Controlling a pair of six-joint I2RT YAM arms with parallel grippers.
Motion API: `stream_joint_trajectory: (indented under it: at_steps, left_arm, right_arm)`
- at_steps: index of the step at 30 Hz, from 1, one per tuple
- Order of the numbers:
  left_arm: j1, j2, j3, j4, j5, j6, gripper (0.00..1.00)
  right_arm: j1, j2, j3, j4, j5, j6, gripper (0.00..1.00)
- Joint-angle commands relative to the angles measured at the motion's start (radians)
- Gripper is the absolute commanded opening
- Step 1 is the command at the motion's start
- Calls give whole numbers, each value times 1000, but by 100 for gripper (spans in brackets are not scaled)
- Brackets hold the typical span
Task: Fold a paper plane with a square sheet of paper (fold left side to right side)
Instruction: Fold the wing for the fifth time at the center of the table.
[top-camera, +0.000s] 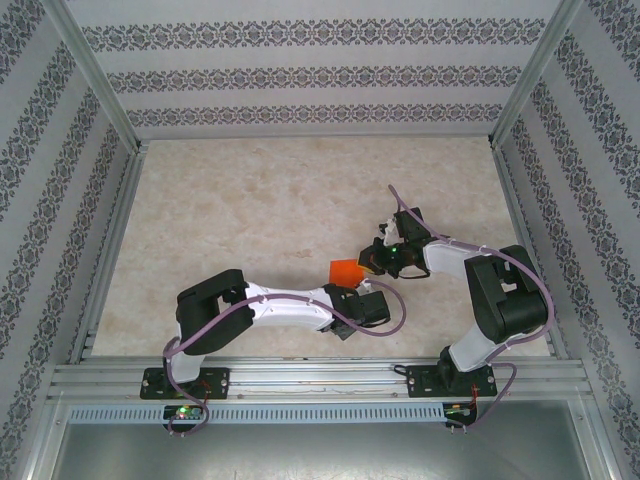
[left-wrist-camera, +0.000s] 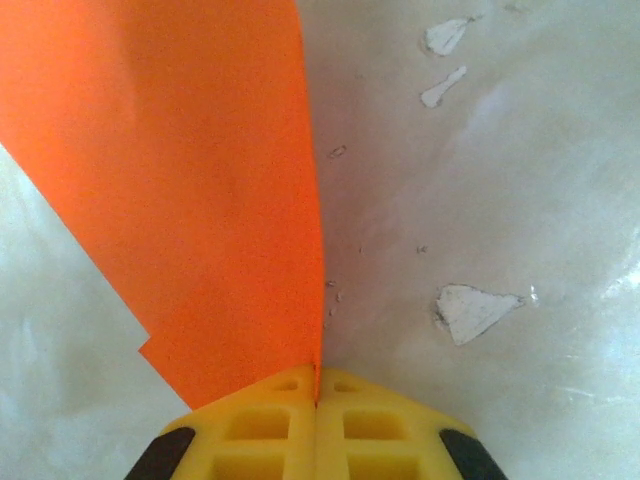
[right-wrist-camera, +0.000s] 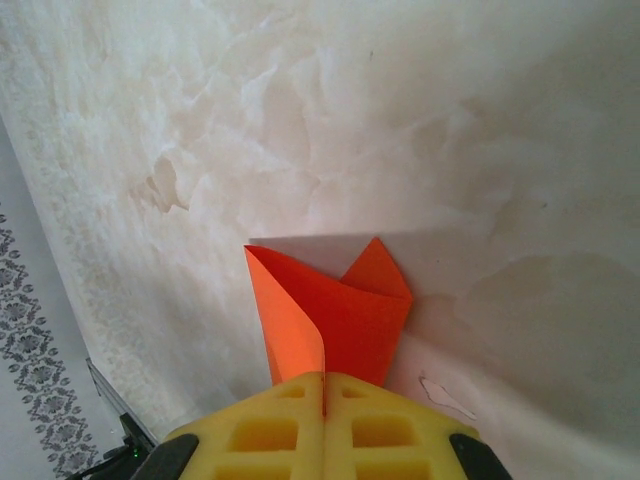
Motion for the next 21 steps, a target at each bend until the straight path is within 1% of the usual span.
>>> stream_joint_trajectory:
  at_steps: [1,5,6,8,9,10,12,13,15,17,21]
  left_arm:
    - [7,-65,-34,-5,27,-12,0]
    - [36,-118,-80,45,94,-26,0]
    - [43,-128,-89,58,114,-28,0]
    - [60,-143,-105,79,154,-34,0]
    - [71,-153,-114,94,179,-38,0]
    - [81,-161,-126,110,205,-44,0]
    - [115,-186,-158,163,289,-63,0]
    - [132,-197,-178,193,328,-77,0]
    - [181,-218,-228,286,448,-117,0]
    - [221,-235,-285,388,537,-166,0]
    - [273,-264,-390,577,641,-261,0]
  right_arm:
    - [-19,-35,-14,3,20,-3,9]
    - [-45,-98,-27,7,36,-11,21]
    - [-56,-115,-30,5,40,-14,26]
    - [-87,-154,-46,3,48,-20,31]
    - [-104,-176,-55,0,52,-24,34]
    - [-118,-192,-62,-4,56,-27,36]
    - [-159,-240,-85,-13,60,-42,41]
    - [-175,-259,-93,-21,60,-52,42]
    - [-209,-299,-113,-38,57,-78,45]
    - [-229,-324,-131,-44,50,-101,46]
    - [-235,-351,-163,-33,29,-129,48]
